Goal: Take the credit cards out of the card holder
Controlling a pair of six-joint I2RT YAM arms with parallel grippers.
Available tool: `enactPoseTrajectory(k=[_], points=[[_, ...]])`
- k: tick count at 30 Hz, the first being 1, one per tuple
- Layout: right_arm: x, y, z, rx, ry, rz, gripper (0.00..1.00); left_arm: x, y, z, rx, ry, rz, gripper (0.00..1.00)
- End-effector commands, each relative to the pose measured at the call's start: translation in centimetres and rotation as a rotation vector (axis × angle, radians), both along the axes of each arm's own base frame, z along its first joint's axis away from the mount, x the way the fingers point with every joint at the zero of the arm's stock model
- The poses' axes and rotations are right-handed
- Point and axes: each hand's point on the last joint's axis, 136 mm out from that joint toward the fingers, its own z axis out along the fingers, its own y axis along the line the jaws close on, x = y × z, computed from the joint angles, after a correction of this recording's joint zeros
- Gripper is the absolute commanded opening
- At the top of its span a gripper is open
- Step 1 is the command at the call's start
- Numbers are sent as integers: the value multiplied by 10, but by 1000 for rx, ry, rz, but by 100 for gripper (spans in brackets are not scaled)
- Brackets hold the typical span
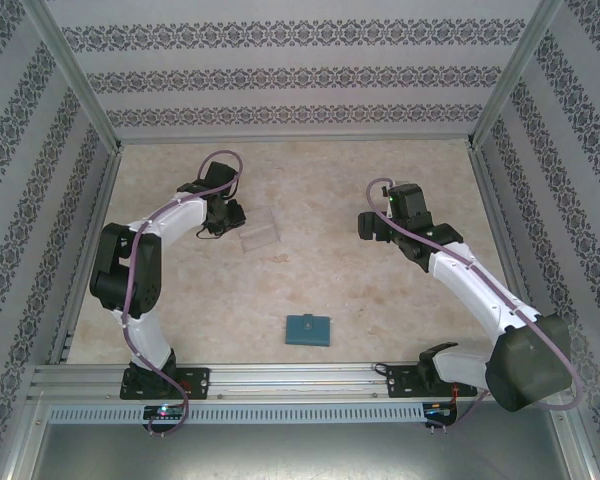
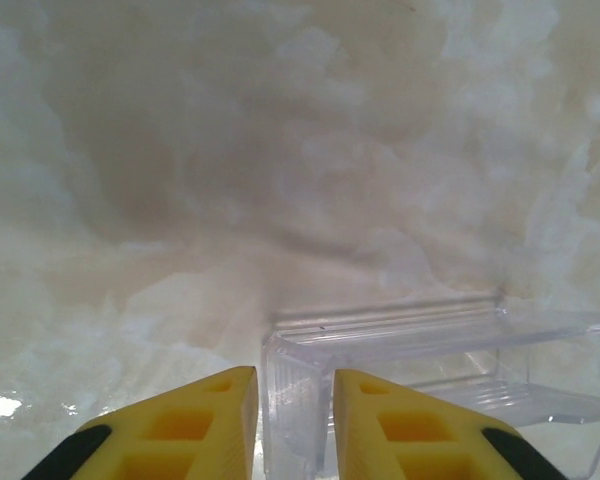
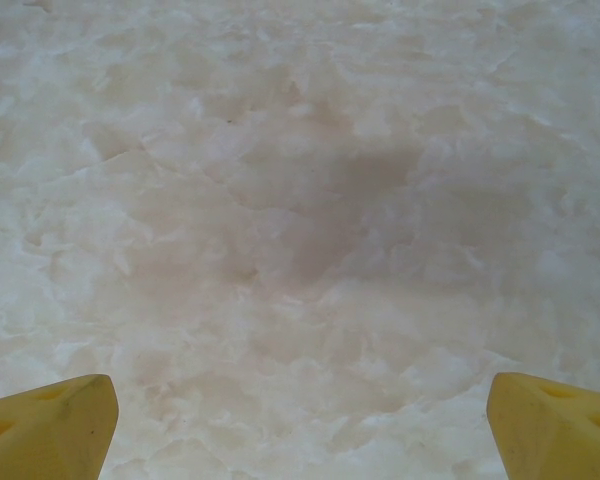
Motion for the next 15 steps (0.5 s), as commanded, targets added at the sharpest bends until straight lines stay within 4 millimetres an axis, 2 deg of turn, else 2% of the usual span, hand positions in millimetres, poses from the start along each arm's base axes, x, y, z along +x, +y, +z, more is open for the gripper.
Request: enactPoseTrajectory(k=[1,8,15], points=[[0,-4,17,-15,-32,-12,95,-1,-8,-3,-13,26,-19,25],[-4,-7,23,-17,-44,-18,95,-1,-9,-8,-13,35,-27,17],[-7,-8,25,-20,-46,-20,95,3,-11,2,1,28,-64,9]])
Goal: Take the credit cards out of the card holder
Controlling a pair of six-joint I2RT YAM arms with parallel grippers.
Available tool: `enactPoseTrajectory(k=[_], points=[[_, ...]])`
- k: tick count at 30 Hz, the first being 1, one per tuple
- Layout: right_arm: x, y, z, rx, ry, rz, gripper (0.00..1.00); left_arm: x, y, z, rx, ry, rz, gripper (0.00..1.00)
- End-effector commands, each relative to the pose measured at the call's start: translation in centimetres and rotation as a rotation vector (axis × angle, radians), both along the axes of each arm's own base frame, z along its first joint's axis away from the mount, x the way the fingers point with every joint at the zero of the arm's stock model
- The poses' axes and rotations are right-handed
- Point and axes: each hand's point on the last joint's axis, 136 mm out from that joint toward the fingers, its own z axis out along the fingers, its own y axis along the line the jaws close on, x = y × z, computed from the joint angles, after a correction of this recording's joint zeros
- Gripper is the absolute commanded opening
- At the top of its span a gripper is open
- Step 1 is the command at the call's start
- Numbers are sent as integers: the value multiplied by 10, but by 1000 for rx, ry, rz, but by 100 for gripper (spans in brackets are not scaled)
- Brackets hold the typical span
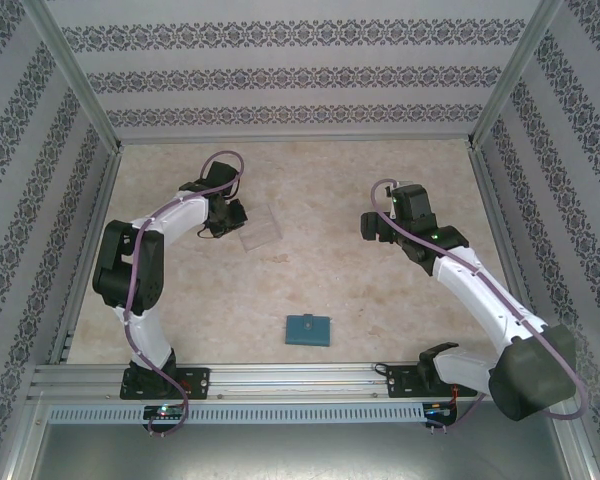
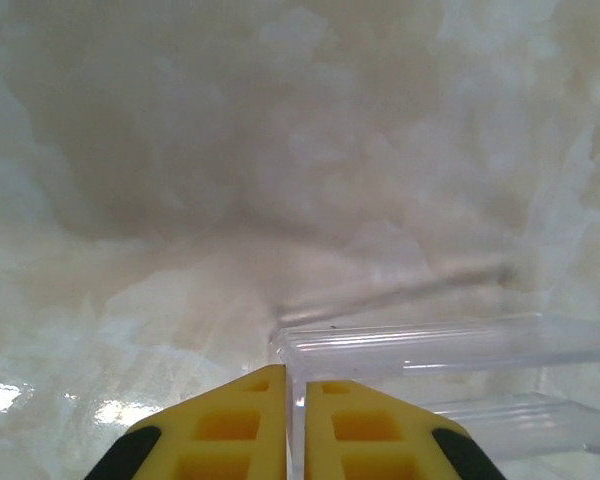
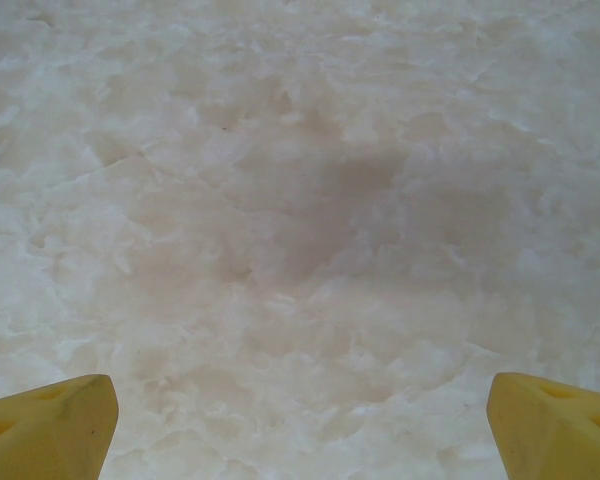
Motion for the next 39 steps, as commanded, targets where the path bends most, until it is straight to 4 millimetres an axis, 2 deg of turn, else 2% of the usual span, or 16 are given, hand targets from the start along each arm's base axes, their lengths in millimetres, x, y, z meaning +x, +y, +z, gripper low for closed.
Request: enactPoseTrajectory(k=[1,6,13,17,27,39], points=[[0,-4,14,-19,-26,-12,95,2,-7,7,18,10,-55,8],[0,-4,14,-14,-26,-14,95,7,-16,17,54,14,-136,5],[-1,-4,12,-9,-17,-24,95,17,-42,25,144,33,-256,3],[-2,-4,11,-8,-11,-27,95,23,-60,23,210,54,-307,3],[-6,-5,7,-3,2,-37,95,39,-97,13,223,66,-338,3],[-9,-6,4,-11,14,-38,95,42,-102,-1,211,91,-322,5]])
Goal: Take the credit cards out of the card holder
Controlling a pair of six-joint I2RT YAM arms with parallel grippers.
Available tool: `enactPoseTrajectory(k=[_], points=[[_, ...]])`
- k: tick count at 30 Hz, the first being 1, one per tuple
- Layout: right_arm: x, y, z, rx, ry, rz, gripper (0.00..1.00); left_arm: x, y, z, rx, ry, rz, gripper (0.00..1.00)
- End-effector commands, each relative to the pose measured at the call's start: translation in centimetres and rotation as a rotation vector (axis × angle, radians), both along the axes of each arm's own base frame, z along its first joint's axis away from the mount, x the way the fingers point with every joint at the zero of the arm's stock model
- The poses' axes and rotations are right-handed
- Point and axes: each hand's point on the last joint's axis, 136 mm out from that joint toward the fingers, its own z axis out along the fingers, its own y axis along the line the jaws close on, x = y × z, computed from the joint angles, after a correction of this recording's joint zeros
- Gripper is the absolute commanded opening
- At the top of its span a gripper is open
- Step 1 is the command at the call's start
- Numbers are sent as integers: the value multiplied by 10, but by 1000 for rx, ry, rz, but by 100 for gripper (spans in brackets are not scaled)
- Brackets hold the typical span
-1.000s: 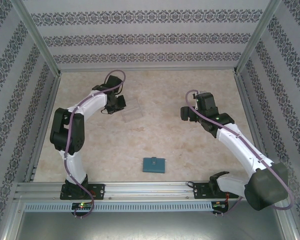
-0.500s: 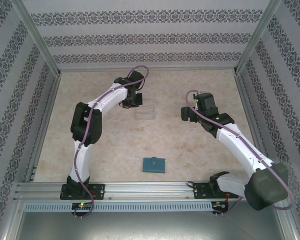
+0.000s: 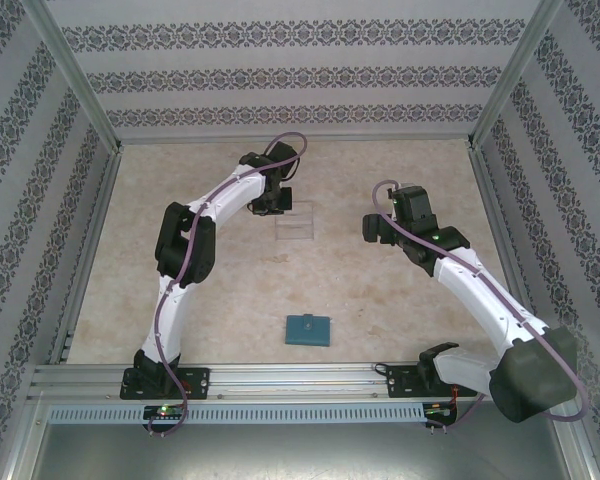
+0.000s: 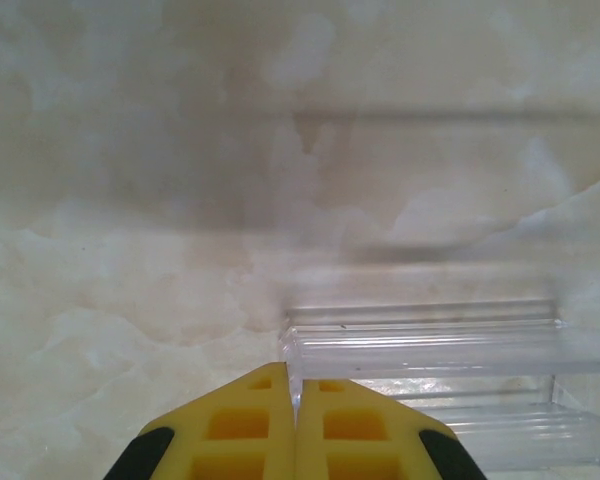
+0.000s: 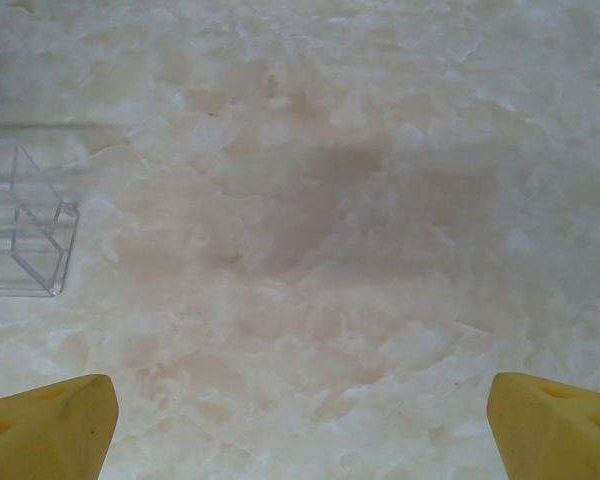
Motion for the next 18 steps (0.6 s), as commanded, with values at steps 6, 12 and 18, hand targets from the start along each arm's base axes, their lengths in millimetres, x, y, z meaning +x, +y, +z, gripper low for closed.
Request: enactPoseTrajectory(k=[6,12,18], points=[[-3,0,8,3,-10,-13,95,-6,-2,3,10,27,1,13],[-6,3,10,13,-1,-4,95,-5,-5,16,0,10,-9,16],[-15,20,4,54,74,53,95,-6,-6,33,-14,-15,-18,17]])
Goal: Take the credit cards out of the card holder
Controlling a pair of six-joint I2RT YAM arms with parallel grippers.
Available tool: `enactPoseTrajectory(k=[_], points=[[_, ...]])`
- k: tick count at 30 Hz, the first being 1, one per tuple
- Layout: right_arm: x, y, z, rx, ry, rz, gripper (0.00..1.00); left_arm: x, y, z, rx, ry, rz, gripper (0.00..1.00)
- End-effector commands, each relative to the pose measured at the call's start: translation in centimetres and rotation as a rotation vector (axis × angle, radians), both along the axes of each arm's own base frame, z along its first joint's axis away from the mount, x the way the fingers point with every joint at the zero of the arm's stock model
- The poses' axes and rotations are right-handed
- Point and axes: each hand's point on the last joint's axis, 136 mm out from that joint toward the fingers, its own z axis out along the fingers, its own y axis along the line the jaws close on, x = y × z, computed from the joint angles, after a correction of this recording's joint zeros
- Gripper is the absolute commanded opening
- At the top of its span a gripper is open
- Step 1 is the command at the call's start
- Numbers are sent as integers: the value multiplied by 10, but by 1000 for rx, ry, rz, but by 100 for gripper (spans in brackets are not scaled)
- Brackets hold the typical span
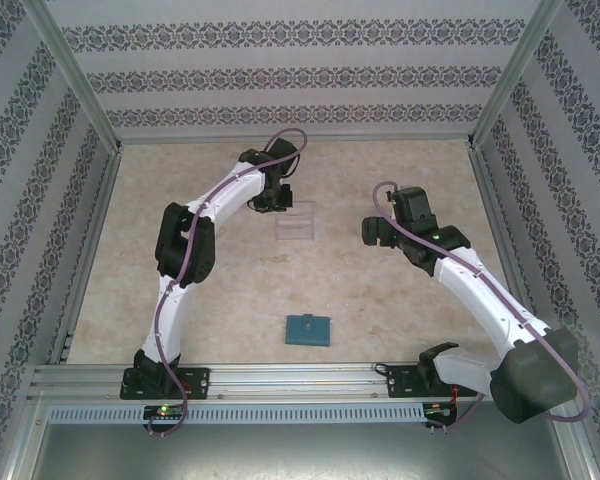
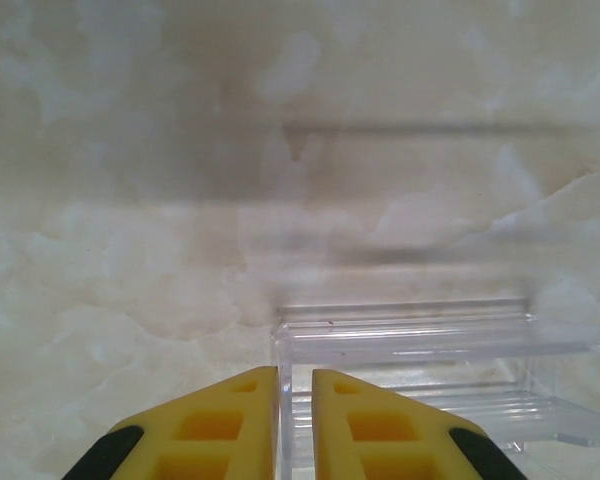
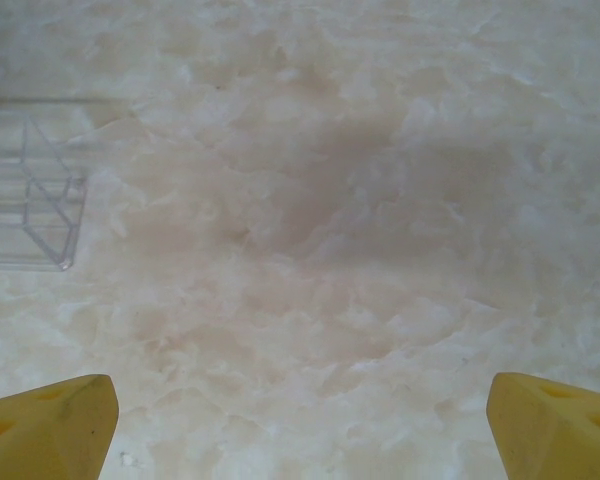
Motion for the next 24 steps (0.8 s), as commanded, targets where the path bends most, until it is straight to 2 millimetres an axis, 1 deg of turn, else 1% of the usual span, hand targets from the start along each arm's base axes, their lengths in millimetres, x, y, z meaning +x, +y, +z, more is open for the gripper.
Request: enactPoseTrajectory(k=[1,6,10,15,17,22,24], points=[[-7,17,5,45,42,42,95,-9,-4,26,-7,-11,-18,17],[-22,39,-4,59,104,108,93,-17,-3,39,-12,-26,-30,17],[-38,57,-11,79,156,149,92,-31,-2,45,-36,-30,-39,17],[-66,82,-23,112,220,193,90,-57,1,47,-78,-26,-35,17],[-79,91,-30,121,252,207,89,-70,2,46,-96,-14,-37,17],[-111,110,-46,110,304,263,87,-105,4,35,-133,9,-37,17],[-125,115,-53,98,335,282,85,-120,4,27,-149,36,-41,17]])
